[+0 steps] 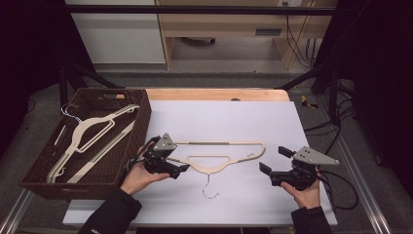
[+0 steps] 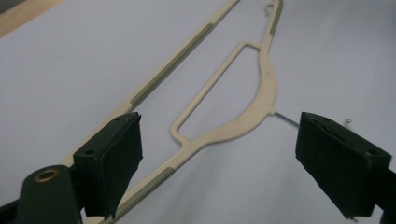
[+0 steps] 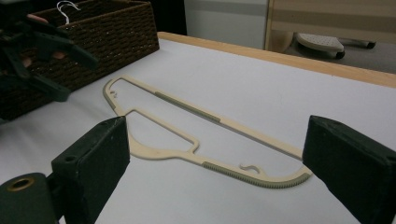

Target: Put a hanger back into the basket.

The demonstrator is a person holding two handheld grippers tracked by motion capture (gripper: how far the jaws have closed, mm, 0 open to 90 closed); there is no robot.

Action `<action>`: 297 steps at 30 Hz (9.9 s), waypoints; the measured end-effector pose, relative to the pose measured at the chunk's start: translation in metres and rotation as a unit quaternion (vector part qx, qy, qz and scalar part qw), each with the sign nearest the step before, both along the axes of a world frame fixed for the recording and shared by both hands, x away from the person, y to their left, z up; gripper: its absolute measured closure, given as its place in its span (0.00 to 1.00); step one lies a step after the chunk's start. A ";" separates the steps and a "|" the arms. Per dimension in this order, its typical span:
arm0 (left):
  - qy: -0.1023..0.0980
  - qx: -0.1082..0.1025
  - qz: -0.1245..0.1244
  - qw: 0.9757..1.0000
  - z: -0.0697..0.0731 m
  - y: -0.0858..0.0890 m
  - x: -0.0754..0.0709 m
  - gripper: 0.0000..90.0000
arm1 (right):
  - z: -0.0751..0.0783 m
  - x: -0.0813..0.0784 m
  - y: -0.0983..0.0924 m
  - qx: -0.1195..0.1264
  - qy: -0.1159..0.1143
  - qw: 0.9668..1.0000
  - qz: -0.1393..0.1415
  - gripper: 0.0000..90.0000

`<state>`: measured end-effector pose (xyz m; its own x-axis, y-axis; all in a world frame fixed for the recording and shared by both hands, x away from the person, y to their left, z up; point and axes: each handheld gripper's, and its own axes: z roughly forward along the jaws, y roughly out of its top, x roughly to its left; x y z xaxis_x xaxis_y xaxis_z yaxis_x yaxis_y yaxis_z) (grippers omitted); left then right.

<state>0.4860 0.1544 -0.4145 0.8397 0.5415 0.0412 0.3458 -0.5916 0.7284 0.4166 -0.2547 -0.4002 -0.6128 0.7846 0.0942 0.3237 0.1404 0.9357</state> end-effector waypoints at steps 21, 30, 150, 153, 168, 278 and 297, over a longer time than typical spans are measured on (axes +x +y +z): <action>0.053 0.079 0.030 0.995 -0.050 -0.006 0.038 0.47 | -0.002 0.001 0.001 -0.005 0.003 1.000 0.006 0.09; 0.059 0.073 0.043 0.995 -0.050 -0.009 0.035 0.59 | -0.003 0.001 0.002 -0.006 0.004 1.000 0.005 0.09; 0.075 0.146 -0.081 0.983 -0.040 -0.032 -0.033 0.80 | 0.001 -0.003 0.001 -0.009 0.000 1.000 0.020 0.09; 0.084 0.140 -0.078 0.983 -0.041 -0.028 -0.032 0.76 | 0.001 -0.003 0.001 -0.009 -0.001 1.000 0.017 0.09; 0.059 0.144 -0.080 0.985 -0.041 -0.029 -0.037 0.86 | -0.001 -0.002 0.006 -0.012 0.004 1.000 0.021 0.09; 0.060 0.129 0.000 0.990 -0.042 -0.054 -0.045 0.88 | -0.053 0.037 0.103 -0.091 0.159 0.982 0.056 0.99; 0.043 0.040 0.036 0.998 -0.008 -0.032 -0.046 0.89 | -0.004 0.003 0.032 -0.004 0.018 0.998 0.063 0.28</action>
